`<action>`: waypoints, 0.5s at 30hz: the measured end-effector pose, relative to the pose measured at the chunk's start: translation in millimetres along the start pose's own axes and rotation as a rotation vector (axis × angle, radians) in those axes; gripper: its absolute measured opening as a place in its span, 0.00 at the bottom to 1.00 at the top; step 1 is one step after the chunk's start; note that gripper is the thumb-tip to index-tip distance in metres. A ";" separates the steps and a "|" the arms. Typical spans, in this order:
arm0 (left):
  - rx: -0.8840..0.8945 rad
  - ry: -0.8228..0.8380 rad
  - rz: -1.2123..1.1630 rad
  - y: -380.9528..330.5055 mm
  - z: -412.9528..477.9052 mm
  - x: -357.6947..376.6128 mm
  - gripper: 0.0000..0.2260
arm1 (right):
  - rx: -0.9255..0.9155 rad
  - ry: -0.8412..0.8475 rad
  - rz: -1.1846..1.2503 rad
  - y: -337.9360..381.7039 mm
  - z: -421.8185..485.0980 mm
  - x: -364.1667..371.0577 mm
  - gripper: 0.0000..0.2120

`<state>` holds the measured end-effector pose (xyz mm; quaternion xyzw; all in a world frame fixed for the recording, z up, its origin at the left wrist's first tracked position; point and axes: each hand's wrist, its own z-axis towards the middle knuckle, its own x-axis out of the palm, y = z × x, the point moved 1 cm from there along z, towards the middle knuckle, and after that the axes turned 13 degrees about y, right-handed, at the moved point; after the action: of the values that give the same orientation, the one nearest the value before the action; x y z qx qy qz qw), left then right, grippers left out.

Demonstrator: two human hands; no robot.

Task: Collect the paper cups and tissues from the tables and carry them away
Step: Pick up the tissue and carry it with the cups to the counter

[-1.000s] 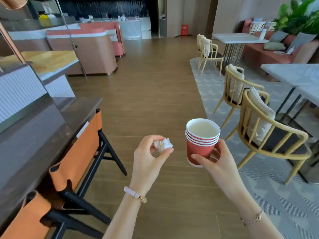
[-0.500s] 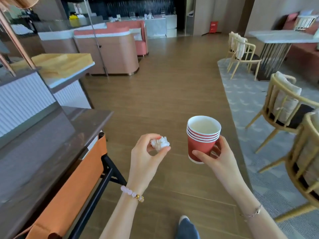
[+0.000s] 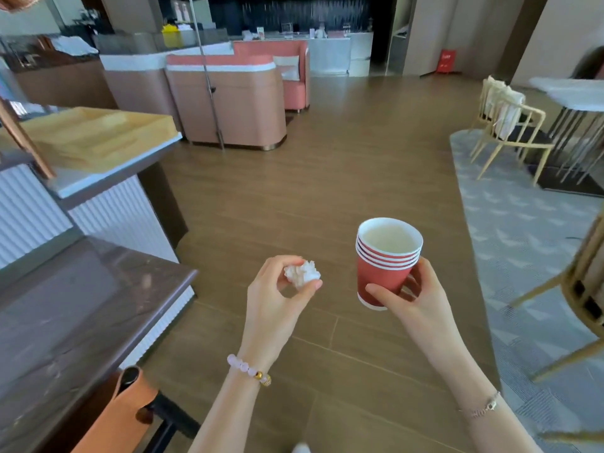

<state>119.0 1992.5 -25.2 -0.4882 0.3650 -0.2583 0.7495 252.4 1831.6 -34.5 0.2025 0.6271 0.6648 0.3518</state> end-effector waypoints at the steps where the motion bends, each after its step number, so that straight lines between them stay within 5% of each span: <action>1: -0.003 -0.003 0.001 6.9 19.0 0.5 0.13 | 0.005 0.005 0.001 -5.8 19.6 -1.3 0.25; 15: -0.024 -0.010 -0.035 109.7 349.1 -39.3 0.12 | 0.027 0.023 -0.006 -49.0 364.9 13.2 0.24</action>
<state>377.8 2254.1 -24.8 -0.5049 0.3556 -0.2645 0.7407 513.3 2091.7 -36.6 0.1978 0.6407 0.6575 0.3437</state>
